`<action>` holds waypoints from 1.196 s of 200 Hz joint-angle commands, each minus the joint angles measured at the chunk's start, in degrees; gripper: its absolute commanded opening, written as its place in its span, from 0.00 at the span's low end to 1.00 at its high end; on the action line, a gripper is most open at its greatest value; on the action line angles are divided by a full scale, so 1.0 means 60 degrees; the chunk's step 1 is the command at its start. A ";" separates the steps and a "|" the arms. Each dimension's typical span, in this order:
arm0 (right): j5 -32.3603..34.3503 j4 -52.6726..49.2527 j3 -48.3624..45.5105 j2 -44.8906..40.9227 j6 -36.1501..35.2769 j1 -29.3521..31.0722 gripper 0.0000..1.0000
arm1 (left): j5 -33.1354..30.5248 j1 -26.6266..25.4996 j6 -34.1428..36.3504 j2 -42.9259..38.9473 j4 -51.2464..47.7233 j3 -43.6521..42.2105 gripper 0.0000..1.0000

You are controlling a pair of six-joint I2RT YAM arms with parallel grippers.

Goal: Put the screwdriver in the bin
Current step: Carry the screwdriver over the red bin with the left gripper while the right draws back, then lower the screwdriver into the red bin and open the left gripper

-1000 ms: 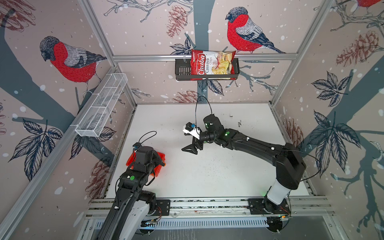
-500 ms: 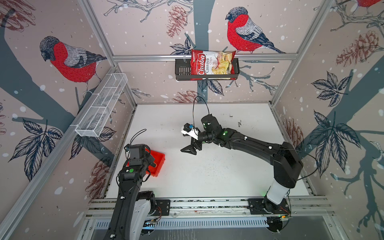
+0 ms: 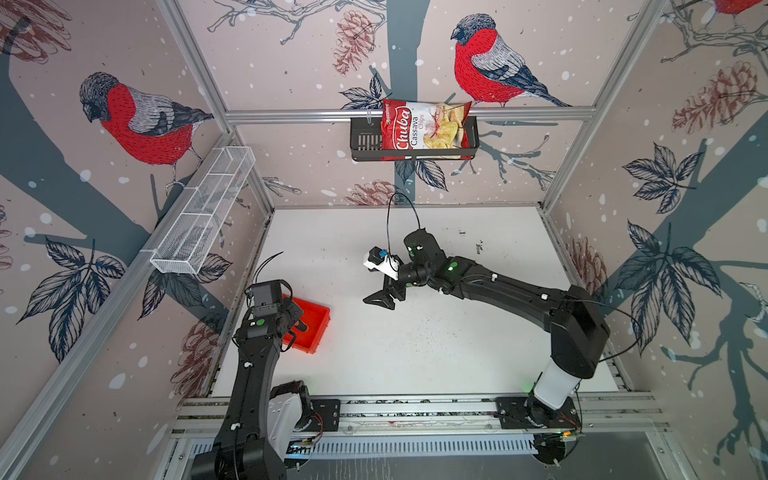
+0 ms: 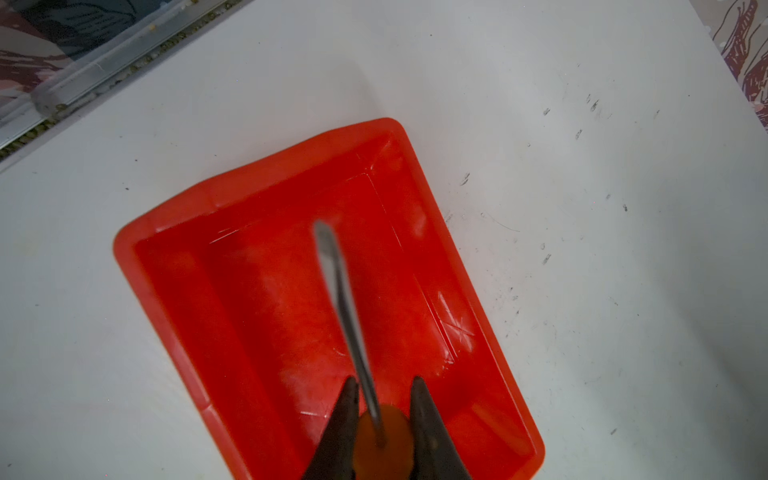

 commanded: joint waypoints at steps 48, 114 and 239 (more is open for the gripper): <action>0.0076 -0.0062 -0.0078 -0.0119 0.0045 0.0022 1.00 | 0.0724 0.0071 -0.1253 0.0452 0.1601 -0.1101 0.04; -0.0311 -0.0440 0.0504 0.0236 -0.0244 0.0042 1.00 | 0.0893 0.0086 -0.1868 0.0384 0.2121 -0.1890 0.13; -0.0570 0.0639 0.0289 -0.0030 0.0630 -0.0262 1.00 | 0.1259 0.0086 -0.1522 -0.0856 0.1383 -0.1097 0.68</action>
